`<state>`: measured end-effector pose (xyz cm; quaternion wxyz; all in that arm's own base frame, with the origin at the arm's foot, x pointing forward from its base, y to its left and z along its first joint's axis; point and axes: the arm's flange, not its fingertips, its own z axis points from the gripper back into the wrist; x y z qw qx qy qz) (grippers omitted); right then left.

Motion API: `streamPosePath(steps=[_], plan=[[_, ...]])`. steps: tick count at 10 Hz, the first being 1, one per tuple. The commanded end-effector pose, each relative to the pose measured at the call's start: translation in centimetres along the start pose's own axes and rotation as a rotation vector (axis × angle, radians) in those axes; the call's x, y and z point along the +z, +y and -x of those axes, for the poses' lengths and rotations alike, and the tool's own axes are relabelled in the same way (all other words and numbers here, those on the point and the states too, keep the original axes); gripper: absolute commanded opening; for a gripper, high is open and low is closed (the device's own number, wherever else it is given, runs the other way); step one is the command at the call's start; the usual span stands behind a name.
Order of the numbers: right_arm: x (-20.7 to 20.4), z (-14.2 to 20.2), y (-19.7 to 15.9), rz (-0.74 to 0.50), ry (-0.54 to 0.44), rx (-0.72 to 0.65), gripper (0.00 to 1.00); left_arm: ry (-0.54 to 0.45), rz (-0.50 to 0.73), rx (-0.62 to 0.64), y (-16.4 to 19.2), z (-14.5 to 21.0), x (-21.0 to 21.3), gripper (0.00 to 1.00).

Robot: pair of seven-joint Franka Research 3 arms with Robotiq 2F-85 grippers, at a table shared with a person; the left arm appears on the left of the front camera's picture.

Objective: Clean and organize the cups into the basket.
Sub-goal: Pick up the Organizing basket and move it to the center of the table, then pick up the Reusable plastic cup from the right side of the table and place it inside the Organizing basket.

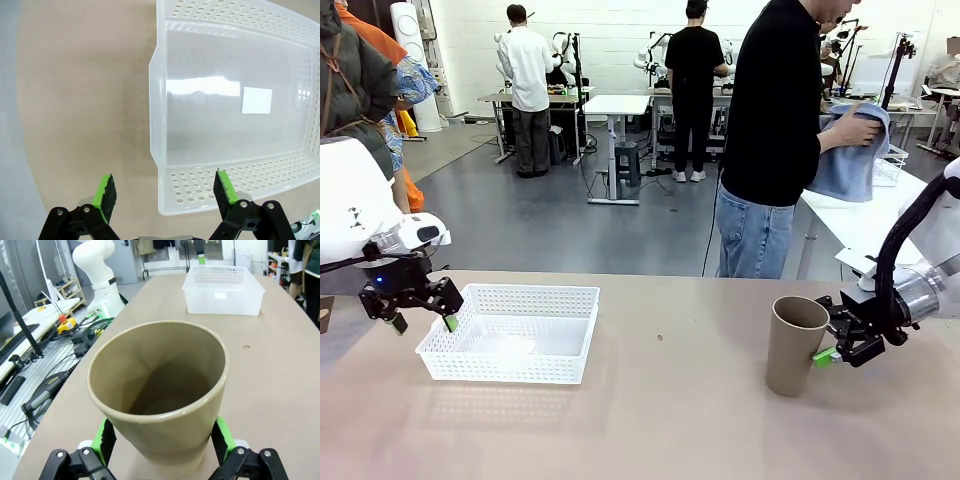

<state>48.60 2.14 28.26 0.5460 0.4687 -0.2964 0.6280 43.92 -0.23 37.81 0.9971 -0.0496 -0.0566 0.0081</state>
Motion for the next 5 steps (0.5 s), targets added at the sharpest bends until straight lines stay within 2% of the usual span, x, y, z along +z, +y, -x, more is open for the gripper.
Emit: streamPosePath(steps=[1, 5], plan=[[-1.0, 0.0, -1.6, -0.008, -0.011, 0.006, 1.0, 0.004, -0.038, 0.007, -0.9, -0.9, -1.3, 1.0], [-3.3, 0.2, -2.9, -0.055, 0.003, -0.001, 1.0, 0.016, -0.028, 0.001, -1.1, -1.0, -2.2, 1.0]])
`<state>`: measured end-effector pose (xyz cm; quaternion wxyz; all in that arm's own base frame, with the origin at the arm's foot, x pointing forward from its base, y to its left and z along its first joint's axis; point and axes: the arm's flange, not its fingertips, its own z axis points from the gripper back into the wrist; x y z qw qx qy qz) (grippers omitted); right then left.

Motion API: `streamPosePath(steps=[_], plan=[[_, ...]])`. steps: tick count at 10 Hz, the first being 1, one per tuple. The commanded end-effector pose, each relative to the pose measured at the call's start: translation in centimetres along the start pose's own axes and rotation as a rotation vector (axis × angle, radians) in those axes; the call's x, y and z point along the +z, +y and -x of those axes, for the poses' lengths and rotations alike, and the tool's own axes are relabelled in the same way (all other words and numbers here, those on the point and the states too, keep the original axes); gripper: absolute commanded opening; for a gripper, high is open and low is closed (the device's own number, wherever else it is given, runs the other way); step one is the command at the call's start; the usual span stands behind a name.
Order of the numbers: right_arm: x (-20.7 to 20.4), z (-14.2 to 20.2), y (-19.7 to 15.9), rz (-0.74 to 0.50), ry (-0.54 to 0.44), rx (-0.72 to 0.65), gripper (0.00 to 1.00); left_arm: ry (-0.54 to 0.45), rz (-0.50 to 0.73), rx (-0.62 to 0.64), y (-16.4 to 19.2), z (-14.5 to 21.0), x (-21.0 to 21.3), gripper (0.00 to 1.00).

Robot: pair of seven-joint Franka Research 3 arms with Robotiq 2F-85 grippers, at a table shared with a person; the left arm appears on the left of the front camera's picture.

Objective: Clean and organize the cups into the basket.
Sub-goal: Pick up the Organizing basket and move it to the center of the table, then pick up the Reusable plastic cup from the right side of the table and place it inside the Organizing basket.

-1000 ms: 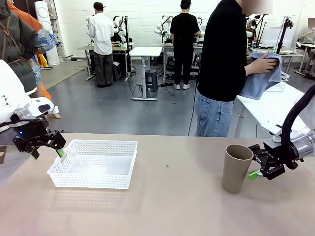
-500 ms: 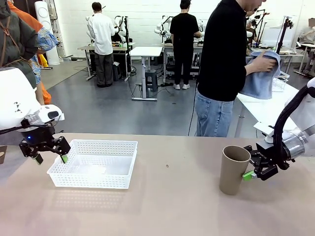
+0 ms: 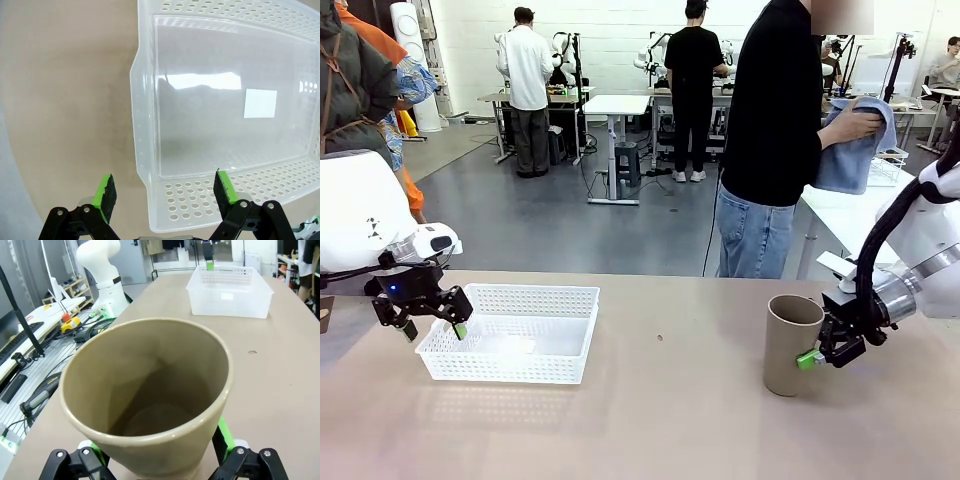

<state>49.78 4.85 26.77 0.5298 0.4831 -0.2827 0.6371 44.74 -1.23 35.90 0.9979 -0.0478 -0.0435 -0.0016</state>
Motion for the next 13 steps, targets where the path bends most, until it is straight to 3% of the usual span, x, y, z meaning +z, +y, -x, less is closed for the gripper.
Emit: streamPosePath(steps=[1, 3, 4, 5, 6, 7, 8, 9, 10, 11, 12, 13], plan=[[-1.0, 0.0, -1.0, -0.01, 0.012, -0.01, 1.0, -0.009, -0.024, 0.021, -0.3, -0.5, -0.2, 1.0], [-1.1, 0.2, -1.0, -0.018, 0.024, -0.004, 1.0, -0.009, -0.037, 0.022, -0.3, -0.7, -0.4, 1.0], [-1.0, 0.4, -0.7, -0.053, 0.035, 0.035, 0.91, 0.01, -0.061, 0.038, -0.3, -0.8, -0.8, 1.0], [-0.9, 0.3, -0.5, -0.065, 0.033, 0.038, 0.4, 0.011, -0.064, 0.04, -0.3, -0.8, -0.9, 0.83], [-0.9, 0.3, -0.5, -0.06, 0.031, 0.04, 0.31, 0.012, -0.074, 0.026, -0.4, -0.9, -1.1, 0.43], [-0.9, 0.3, -0.5, -0.055, 0.026, 0.039, 0.0, 0.017, -0.08, 0.022, -0.5, -0.8, -1.2, 0.25], [-0.9, 0.3, -0.4, -0.057, 0.02, 0.042, 0.0, 0.02, -0.081, 0.015, -0.6, -0.9, -1.2, 0.0], [-0.9, 0.3, -0.3, -0.06, 0.016, 0.046, 0.0, 0.023, -0.08, 0.009, -0.6, -0.8, -1.2, 0.0], [-0.9, 0.4, -0.3, -0.063, 0.014, 0.048, 0.24, 0.026, -0.081, 0.006, -0.5, -0.8, -1.3, 0.0], [-0.9, 0.5, -0.2, -0.063, 0.011, 0.051, 0.24, 0.03, -0.083, 0.004, -0.5, -0.8, -1.4, 0.09], [-0.8, 0.6, -0.1, -0.061, 0.006, 0.055, 0.0, 0.034, -0.083, 0.003, -0.6, -0.9, -1.5, 0.0], [-0.8, 0.8, 0.1, -0.061, 0.0, 0.057, 0.24, 0.038, -0.084, 0.001, -0.6, -0.9, -1.5, 0.0]])
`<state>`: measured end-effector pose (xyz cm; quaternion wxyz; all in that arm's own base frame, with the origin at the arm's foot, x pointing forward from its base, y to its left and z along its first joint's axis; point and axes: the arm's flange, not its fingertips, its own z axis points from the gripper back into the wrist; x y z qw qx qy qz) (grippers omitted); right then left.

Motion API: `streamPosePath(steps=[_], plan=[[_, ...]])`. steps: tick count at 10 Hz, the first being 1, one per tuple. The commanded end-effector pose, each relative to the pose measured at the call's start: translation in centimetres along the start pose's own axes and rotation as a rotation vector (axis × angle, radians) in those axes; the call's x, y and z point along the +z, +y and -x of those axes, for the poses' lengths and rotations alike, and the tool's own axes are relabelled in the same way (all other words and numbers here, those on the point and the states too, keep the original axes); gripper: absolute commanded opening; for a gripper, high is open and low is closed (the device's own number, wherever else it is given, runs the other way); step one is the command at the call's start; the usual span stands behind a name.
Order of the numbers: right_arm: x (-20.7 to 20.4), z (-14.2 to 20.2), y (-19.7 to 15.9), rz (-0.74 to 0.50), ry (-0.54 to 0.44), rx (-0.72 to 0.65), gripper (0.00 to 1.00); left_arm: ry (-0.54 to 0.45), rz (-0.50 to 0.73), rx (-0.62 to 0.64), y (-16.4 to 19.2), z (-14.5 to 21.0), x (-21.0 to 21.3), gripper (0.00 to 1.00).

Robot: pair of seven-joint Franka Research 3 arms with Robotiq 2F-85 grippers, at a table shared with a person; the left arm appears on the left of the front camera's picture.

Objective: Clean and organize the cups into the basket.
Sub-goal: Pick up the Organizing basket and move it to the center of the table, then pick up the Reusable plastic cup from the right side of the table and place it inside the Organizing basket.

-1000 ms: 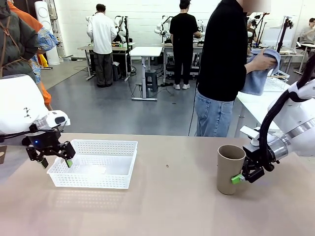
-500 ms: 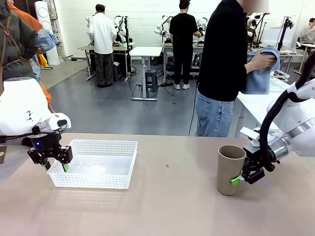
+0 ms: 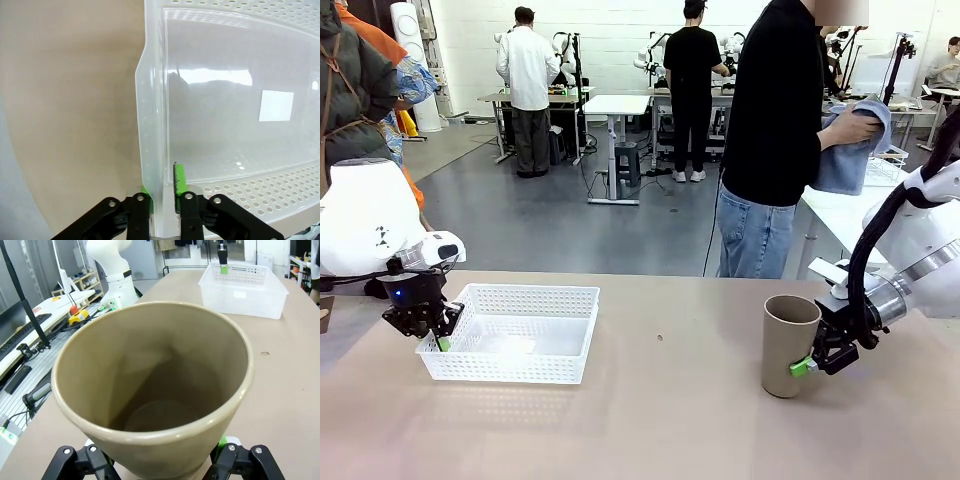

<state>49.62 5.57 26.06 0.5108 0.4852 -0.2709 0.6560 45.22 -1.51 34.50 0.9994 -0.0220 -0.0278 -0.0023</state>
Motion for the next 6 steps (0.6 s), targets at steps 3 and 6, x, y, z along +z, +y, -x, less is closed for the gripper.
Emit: streamPosePath(steps=[3, 6], plan=[[0.7, 0.5, 0.8, -0.007, -0.024, 0.034, 0.0, 0.013, -0.045, -0.005, -1.0, -0.8, -0.1, 0.0], [1.1, -0.9, 2.2, 0.029, -0.038, 0.044, 0.0, -0.014, -0.023, 0.004, -2.8, -1.1, 0.1, 0.0]])
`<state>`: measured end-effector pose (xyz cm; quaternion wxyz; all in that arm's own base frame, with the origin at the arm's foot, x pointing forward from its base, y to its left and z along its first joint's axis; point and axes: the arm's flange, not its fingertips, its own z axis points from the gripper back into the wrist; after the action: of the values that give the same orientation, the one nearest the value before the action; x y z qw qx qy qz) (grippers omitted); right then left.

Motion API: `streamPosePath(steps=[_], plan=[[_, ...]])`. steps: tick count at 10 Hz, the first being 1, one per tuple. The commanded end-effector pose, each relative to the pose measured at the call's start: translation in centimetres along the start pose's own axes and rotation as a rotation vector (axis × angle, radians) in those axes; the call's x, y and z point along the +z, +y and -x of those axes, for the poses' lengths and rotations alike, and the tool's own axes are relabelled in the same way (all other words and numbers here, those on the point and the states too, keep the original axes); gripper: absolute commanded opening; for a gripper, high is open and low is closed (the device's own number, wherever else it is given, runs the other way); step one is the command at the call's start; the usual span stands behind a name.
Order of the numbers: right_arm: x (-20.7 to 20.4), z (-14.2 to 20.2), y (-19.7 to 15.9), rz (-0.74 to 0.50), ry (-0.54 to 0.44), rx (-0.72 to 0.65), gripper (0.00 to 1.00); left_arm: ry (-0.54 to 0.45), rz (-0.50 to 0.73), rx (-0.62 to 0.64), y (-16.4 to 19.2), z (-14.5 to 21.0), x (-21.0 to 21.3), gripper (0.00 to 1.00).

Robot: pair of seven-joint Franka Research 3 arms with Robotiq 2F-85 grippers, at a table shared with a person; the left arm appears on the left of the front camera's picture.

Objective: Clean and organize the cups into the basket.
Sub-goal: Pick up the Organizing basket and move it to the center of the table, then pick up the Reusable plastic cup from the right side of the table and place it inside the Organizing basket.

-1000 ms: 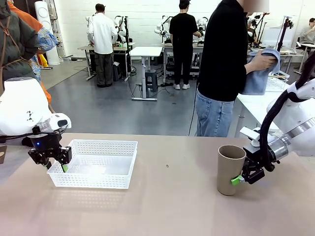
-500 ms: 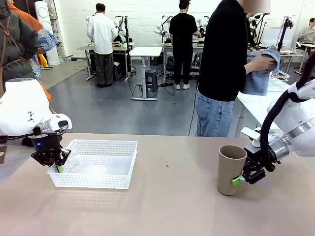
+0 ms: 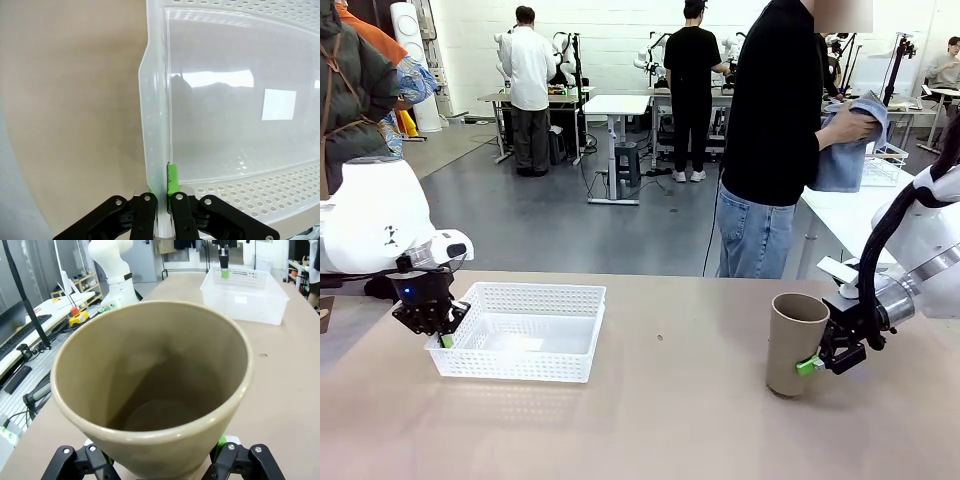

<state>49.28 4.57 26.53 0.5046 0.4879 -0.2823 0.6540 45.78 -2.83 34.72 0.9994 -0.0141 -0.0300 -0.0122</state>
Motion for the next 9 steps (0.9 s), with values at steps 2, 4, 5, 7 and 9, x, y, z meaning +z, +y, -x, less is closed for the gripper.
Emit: streamPosePath(steps=[2, 4, 5, 7, 9], plan=[[1.2, -6.3, 5.9, 0.14, -0.054, 0.014, 0.0, -0.044, -0.026, 0.049, -5.8, -0.8, 0.9, 0.0], [3.5, -13.1, 13.2, 0.284, -0.079, 0.073, 0.0, -0.082, -0.091, -0.005, -11.4, -0.6, 1.2, 0.0], [4.7, -15.9, 16.3, 0.346, -0.106, 0.084, 0.0, -0.086, -0.125, -0.029, -13.6, -0.6, 0.9, 0.0], [5.9, -19.7, 20.5, 0.409, -0.119, 0.07, 0.0, -0.094, -0.164, -0.045, -17.8, -0.7, 0.1, 0.0], [6.2, -20.3, 21.4, 0.451, -0.12, 0.02, 0.0, -0.101, -0.177, -0.028, -21.1, -0.5, -0.6, 0.0]])
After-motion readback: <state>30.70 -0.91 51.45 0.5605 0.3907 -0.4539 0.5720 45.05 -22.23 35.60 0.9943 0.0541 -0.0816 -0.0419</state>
